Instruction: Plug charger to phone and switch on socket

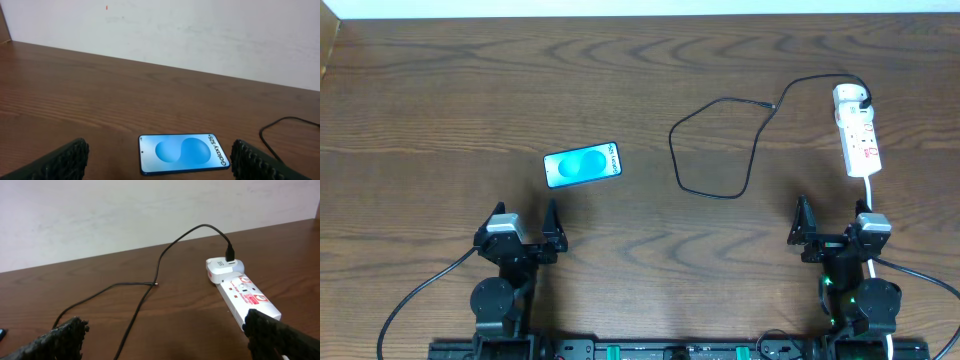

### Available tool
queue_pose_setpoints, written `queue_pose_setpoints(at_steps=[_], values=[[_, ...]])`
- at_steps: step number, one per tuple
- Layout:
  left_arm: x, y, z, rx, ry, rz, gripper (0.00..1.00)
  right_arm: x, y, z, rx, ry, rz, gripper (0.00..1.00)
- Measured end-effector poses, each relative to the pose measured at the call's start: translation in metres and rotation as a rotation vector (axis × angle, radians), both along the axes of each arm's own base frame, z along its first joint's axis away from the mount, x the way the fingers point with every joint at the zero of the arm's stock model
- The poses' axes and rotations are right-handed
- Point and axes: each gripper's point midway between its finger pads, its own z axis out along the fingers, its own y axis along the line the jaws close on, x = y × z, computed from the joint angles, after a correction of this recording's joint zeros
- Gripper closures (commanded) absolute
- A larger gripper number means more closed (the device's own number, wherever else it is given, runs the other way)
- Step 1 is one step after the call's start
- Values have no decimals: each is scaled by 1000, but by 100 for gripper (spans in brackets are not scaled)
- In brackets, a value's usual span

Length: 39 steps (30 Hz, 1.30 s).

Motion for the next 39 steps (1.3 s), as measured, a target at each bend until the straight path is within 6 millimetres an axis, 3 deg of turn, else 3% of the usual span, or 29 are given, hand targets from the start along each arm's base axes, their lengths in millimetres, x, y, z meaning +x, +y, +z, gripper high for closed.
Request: queue_pose_setpoints(at_steps=[25, 34, 39], values=[[-1, -1, 2, -12, 7, -3, 9, 0, 0, 0, 0, 0, 0, 1], [-3, -2, 40, -73, -31, -4, 9, 0, 0, 0, 0, 0, 0, 1], [7, -4, 53, -158, 42, -7, 9, 0, 0, 0, 0, 0, 0, 1]])
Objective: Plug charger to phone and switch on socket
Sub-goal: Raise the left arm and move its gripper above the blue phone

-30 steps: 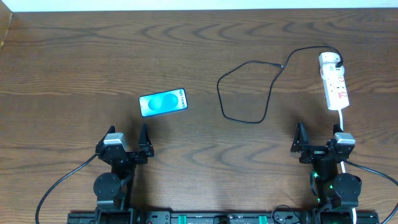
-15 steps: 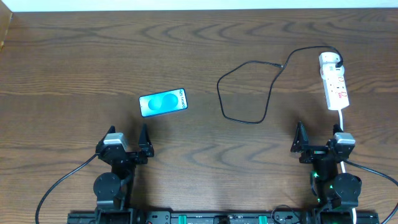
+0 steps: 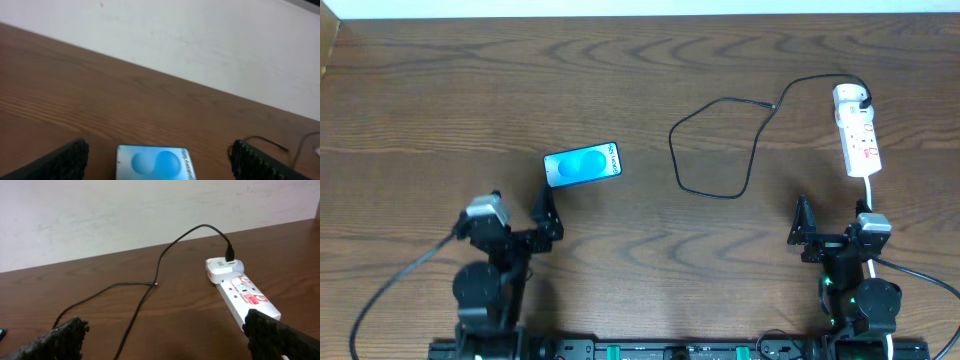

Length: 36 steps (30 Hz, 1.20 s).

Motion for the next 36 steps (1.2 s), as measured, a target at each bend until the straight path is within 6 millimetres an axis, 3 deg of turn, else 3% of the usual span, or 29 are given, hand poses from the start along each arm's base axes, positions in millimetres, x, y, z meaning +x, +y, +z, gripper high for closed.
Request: queue_pose_setpoints(at_steps=[8, 15, 24, 28, 36], values=[[39, -20, 29, -62, 158, -107, 9, 0, 0, 0, 0, 0, 0, 1], [62, -31, 42, -104, 359, -163, 9, 0, 0, 0, 0, 1, 0, 1], [74, -35, 117, -116, 333, -186, 9, 0, 0, 0, 0, 0, 0, 1], [61, -42, 101, -145, 423, -216, 9, 0, 0, 0, 0, 0, 0, 1], [62, -50, 93, -224, 470, -238, 9, 0, 0, 0, 0, 0, 0, 1]])
